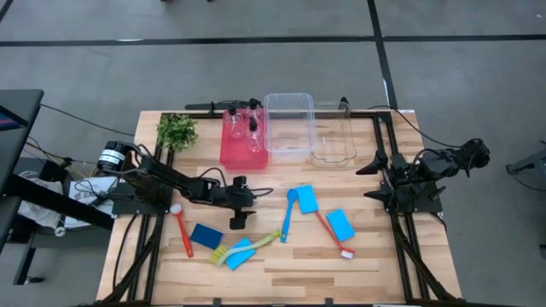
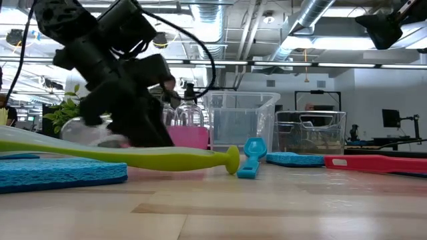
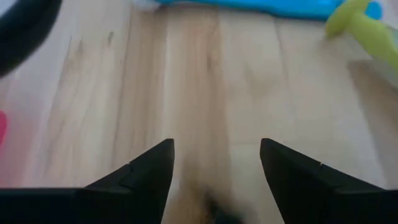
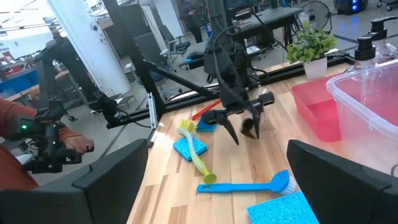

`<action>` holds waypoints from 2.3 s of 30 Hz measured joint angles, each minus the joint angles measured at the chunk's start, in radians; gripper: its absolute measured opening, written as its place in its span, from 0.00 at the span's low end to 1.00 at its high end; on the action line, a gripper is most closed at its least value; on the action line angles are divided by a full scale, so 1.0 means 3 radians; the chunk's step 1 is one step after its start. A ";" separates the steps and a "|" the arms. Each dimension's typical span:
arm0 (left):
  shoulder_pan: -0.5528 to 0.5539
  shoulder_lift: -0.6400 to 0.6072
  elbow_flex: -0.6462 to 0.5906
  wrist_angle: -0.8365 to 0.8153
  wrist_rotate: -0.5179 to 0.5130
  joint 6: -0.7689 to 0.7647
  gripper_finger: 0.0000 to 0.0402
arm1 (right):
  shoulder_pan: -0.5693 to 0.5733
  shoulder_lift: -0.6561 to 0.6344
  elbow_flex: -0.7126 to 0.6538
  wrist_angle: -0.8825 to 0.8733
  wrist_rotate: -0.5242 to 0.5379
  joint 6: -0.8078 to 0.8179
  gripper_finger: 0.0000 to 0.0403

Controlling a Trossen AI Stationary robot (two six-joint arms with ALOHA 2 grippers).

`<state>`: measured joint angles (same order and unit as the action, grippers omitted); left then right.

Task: Pick & Place Kitchen Sink Supplies
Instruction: Put the transparent dishwashing liquid dispenser into the red bin

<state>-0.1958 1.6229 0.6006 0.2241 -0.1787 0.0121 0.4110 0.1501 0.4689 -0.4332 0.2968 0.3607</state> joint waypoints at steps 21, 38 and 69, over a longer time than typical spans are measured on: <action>-0.0602 -0.0017 0.0013 -0.0175 -0.0025 -0.0758 0.51 | 0.0000 0.0000 -0.0001 -0.0069 -0.0017 -0.0003 0.94; -0.1372 -0.1174 0.0611 -0.2418 -0.0894 -0.1807 0.51 | 0.0000 0.0001 -0.0001 -0.0176 -0.0027 -0.0003 0.94; -0.1173 -0.1300 0.0786 -0.4327 -0.0061 -0.4595 0.63 | 0.0001 0.0000 -0.0001 -0.0290 -0.0062 0.0193 0.94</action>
<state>-0.5476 1.2327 0.8364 -1.0742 -0.1971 -1.3664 0.4114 0.1501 0.4686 -0.5201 0.2782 0.4186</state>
